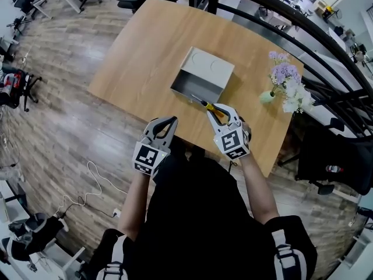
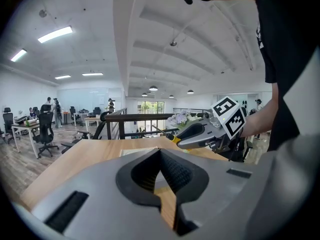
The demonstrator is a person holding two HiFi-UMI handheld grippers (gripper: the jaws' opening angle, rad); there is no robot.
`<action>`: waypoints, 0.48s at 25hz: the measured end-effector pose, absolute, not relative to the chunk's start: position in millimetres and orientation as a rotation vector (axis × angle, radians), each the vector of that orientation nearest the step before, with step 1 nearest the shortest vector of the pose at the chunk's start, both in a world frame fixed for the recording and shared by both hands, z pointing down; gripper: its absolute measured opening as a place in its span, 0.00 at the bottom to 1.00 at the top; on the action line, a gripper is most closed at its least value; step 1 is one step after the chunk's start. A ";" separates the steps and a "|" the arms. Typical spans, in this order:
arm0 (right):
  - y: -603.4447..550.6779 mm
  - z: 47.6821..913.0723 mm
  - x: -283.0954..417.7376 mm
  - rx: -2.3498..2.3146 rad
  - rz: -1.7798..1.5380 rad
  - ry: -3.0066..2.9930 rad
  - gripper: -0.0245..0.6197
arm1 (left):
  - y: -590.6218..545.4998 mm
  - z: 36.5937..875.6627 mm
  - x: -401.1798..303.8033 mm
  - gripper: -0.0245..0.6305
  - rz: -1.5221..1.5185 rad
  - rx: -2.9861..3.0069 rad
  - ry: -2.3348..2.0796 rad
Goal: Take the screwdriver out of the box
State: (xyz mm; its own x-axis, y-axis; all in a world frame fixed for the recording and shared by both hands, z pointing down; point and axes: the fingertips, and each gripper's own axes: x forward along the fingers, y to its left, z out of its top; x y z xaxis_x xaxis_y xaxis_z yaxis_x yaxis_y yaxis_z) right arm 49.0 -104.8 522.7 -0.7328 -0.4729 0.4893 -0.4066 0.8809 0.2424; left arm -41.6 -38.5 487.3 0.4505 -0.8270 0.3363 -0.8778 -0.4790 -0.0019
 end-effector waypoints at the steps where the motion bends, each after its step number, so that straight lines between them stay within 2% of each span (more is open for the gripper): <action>1: -103.0 522.0 50.4 0.636 -0.164 -2.493 0.18 | -36.2 487.4 -40.2 0.07 0.439 2.525 -1.500; 12: -87.2 522.8 55.6 0.636 -0.166 -2.502 0.18 | -18.5 487.3 -35.0 0.07 0.448 2.521 -1.508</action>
State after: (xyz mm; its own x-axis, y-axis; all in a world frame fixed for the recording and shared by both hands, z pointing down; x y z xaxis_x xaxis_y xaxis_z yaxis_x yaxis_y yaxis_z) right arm 55.6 -87.2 522.8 -0.7379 -0.4741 0.4803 -0.4063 0.8804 0.2446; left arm -35.0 -18.5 487.3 0.4438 -0.8291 0.3400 -0.8802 -0.4745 -0.0082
